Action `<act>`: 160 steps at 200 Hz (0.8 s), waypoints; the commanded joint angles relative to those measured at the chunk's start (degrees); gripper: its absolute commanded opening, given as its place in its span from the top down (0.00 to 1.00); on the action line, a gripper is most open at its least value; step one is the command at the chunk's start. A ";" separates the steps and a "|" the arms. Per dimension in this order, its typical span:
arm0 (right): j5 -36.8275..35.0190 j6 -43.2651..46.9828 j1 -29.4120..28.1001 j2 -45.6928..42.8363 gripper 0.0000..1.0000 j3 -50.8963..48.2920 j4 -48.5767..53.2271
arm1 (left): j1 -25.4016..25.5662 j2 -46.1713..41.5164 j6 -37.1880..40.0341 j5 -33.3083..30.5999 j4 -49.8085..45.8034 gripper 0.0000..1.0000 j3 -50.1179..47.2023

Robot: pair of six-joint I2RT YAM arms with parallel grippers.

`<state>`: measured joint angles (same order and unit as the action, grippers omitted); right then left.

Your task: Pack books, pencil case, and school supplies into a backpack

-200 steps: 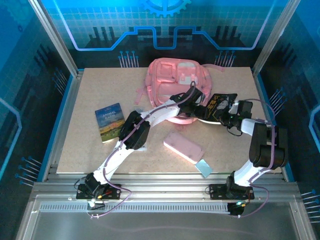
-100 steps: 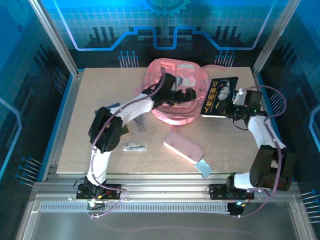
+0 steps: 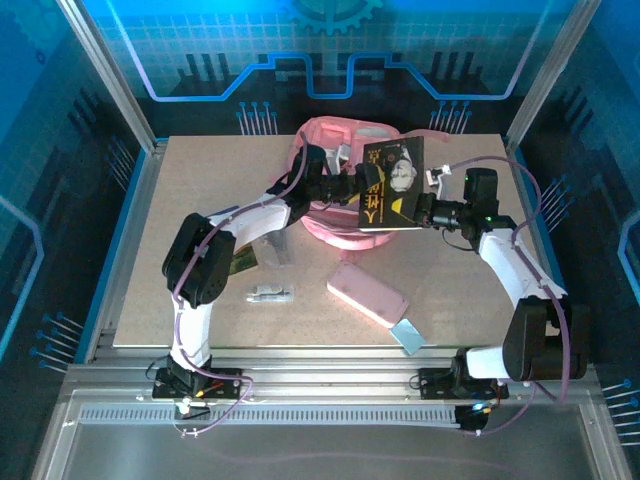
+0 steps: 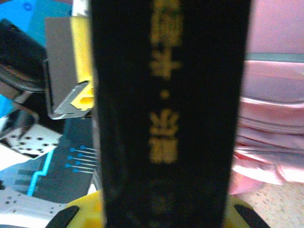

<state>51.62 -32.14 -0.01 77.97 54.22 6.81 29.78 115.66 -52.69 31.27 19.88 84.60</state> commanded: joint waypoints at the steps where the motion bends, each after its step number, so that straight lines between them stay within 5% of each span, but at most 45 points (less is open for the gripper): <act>1: 5.50 -1.94 -1.11 0.06 1.00 0.81 -7.63 | -0.35 0.99 -6.41 4.11 12.58 0.12 -2.41; 20: 4.85 -1.10 -1.11 1.43 1.00 0.96 -6.71 | -0.58 0.13 -8.32 4.76 16.12 0.30 -3.51; 48: 1.87 3.44 -0.96 1.96 1.00 2.97 -1.58 | -1.15 -2.20 -7.56 4.04 16.03 0.70 -5.92; 85: -1.17 4.40 -0.95 4.13 1.00 6.37 1.80 | -1.23 -4.04 -6.25 1.89 14.26 0.97 -7.91; 93: -3.34 3.68 -1.21 4.59 0.85 7.23 3.18 | -1.28 -4.12 -6.29 1.10 14.02 1.00 -8.02; 114: -10.56 -2.11 -2.16 3.72 0.17 6.24 3.92 | -1.25 -4.56 -7.12 -3.18 14.23 1.00 -8.72; 121: -11.54 -4.44 -2.34 3.00 0.02 4.88 2.58 | -1.27 -4.81 -7.61 -5.27 14.38 1.00 -9.11; 160: -20.79 -23.67 -7.21 -3.98 0.00 -11.85 -15.55 | -1.30 -5.80 -10.71 -14.70 18.77 1.00 -11.44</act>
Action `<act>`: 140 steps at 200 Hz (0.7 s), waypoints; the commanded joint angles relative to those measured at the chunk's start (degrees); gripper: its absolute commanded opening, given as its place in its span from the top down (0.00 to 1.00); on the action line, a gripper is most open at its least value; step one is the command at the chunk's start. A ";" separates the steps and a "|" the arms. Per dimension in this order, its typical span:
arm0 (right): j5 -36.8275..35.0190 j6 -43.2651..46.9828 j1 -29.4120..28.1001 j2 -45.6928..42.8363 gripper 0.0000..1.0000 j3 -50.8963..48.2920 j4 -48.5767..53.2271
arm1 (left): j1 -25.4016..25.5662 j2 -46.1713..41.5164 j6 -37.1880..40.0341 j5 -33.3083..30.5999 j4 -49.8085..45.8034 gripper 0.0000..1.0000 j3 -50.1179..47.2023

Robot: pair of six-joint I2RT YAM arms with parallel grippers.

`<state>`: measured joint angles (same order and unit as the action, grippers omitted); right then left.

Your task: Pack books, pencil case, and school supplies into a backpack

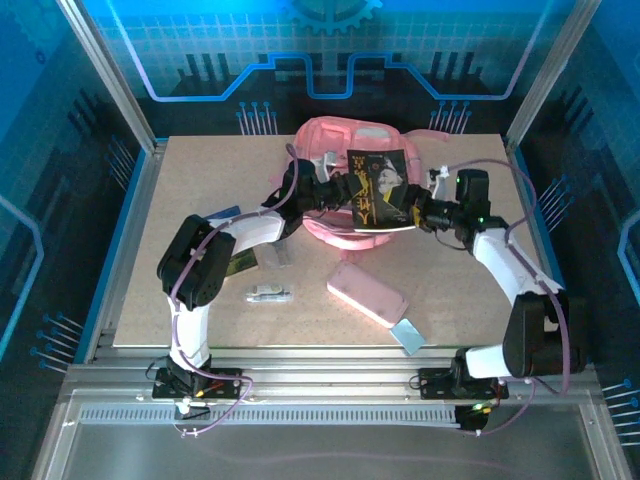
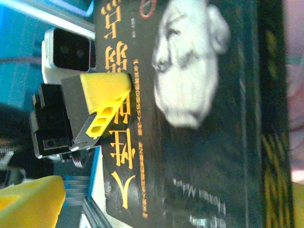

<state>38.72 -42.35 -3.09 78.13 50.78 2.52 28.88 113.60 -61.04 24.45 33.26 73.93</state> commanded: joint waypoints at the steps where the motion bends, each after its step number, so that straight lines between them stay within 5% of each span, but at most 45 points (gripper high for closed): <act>1: -8.19 -13.81 -4.34 -4.26 0.00 -8.73 -11.55 | -0.40 -3.74 -2.48 -8.03 5.54 1.00 -0.79; 43: -18.71 -21.88 -10.92 -5.27 0.00 -15.08 -24.00 | 0.12 -4.07 -5.13 -9.76 8.71 1.00 -1.70; 102: -22.33 -30.03 -12.65 3.14 0.01 -15.26 -42.42 | 1.36 -5.23 -9.16 -11.34 14.40 1.00 -6.28; 126: -23.13 -32.41 -13.20 5.31 0.09 -14.79 -45.94 | 1.79 -5.23 -10.15 -11.35 15.65 1.00 -6.76; 140: -24.29 -33.16 -13.34 5.63 0.23 -15.45 -48.32 | 1.91 -5.12 -10.51 -10.99 16.01 1.00 -6.69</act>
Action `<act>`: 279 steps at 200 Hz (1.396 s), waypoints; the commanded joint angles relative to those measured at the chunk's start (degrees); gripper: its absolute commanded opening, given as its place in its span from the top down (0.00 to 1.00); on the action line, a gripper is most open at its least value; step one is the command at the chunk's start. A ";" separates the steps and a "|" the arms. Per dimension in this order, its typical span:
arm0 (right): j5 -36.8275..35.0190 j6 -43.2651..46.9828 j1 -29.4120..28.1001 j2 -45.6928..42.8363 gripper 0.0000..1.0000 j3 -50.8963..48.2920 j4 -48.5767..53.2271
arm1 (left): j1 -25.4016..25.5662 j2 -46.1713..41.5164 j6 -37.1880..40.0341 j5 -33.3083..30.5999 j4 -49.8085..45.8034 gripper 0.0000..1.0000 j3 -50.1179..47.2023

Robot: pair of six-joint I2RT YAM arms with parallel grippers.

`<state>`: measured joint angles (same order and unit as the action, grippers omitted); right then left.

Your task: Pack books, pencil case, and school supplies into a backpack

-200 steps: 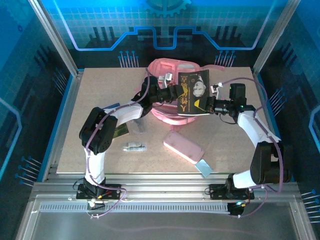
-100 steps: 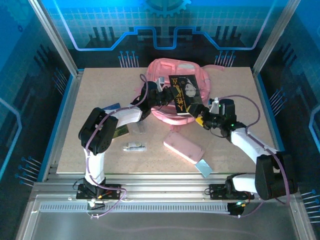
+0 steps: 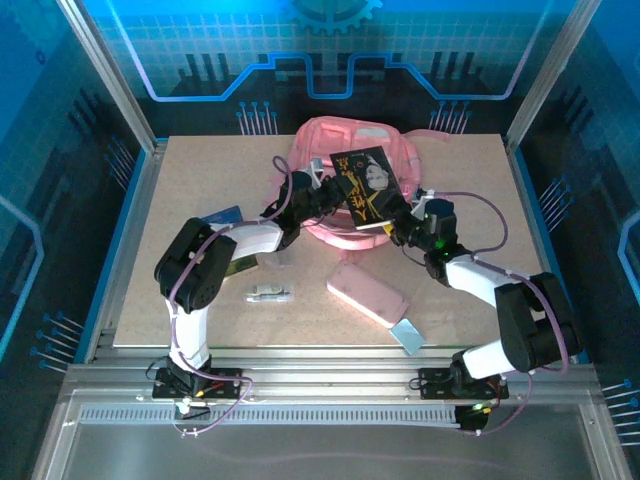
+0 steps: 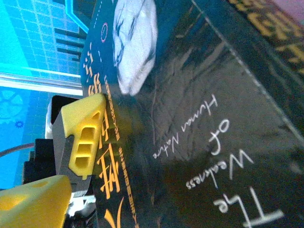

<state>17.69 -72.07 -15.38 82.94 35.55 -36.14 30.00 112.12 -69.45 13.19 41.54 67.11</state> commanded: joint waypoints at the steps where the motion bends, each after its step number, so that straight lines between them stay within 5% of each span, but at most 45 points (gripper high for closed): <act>1: -3.36 -3.43 -1.06 0.82 0.24 -0.26 -9.79 | 0.82 -3.65 -2.14 0.22 7.70 1.00 0.13; 36: -5.66 -2.14 -1.00 -1.29 0.65 -0.75 -7.48 | 0.77 -3.79 -0.91 0.58 6.07 1.00 0.03; 67: -5.81 1.31 1.05 -4.38 0.85 -0.53 -1.98 | 0.02 -4.74 6.09 3.38 -2.81 0.42 1.99; 80: -4.52 3.31 2.85 -6.00 1.00 -0.37 0.53 | -0.54 -5.66 12.13 4.66 -9.80 0.31 3.52; 133: 1.99 12.18 14.17 -14.76 1.00 -0.62 15.40 | -1.16 -0.78 54.36 4.56 -52.98 0.16 23.53; 169: 8.05 16.64 23.07 -19.54 1.00 -1.54 23.43 | -1.17 5.26 71.64 1.36 -64.13 0.13 31.64; 216: 13.87 19.29 30.29 -21.68 1.00 -1.59 27.53 | -1.13 14.90 86.09 -0.65 -76.40 0.12 44.24; 279: 16.29 19.85 31.43 -21.07 1.00 -1.69 27.58 | -1.07 24.14 94.58 -7.22 -85.65 0.07 52.54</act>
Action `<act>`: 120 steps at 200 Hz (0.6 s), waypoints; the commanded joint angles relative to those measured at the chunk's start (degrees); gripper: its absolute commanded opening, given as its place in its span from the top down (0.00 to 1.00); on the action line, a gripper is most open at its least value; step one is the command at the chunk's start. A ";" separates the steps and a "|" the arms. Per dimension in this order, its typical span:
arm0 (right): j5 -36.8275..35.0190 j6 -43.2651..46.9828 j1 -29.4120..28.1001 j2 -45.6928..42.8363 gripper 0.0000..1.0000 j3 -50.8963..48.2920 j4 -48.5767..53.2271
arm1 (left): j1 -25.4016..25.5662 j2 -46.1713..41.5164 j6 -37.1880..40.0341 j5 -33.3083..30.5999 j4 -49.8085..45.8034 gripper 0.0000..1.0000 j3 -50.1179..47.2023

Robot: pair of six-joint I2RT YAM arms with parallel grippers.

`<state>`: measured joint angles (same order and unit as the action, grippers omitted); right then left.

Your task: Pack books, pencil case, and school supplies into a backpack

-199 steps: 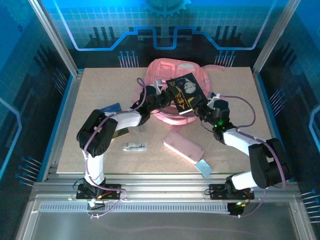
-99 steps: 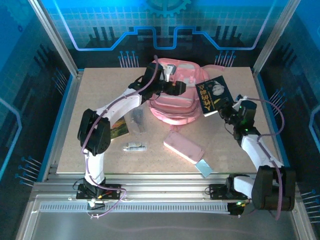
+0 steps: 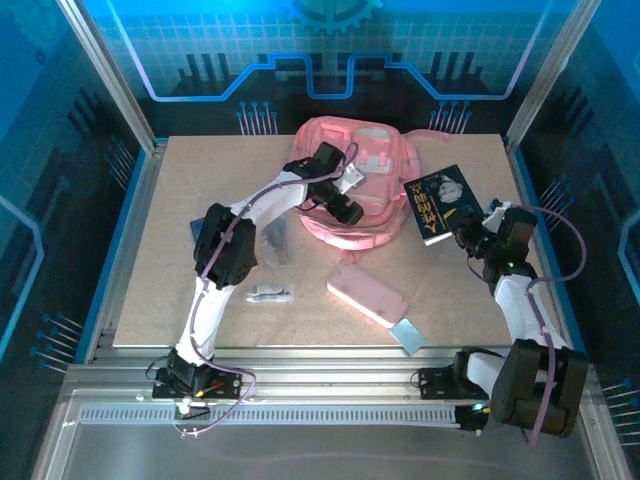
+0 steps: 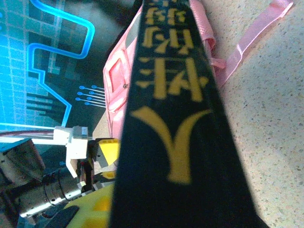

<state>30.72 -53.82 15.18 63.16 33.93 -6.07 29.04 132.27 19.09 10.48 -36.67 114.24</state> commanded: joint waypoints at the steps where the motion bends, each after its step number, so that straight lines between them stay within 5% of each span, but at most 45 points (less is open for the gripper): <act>1: 3.28 1.61 0.85 -1.29 1.00 -0.08 -2.52 | -0.12 4.24 6.13 -4.68 -7.72 0.07 5.66; 56: 4.25 1.48 1.19 -1.38 1.00 0.26 -2.81 | 0.57 15.10 5.65 -14.65 -17.50 0.11 14.44; 120: 5.16 0.93 2.68 -2.89 1.00 0.58 -2.46 | 2.79 14.64 4.39 -13.74 -14.67 0.79 11.29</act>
<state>33.58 -53.71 16.27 62.85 33.71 -5.93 32.21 143.09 24.05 -1.13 -48.58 129.23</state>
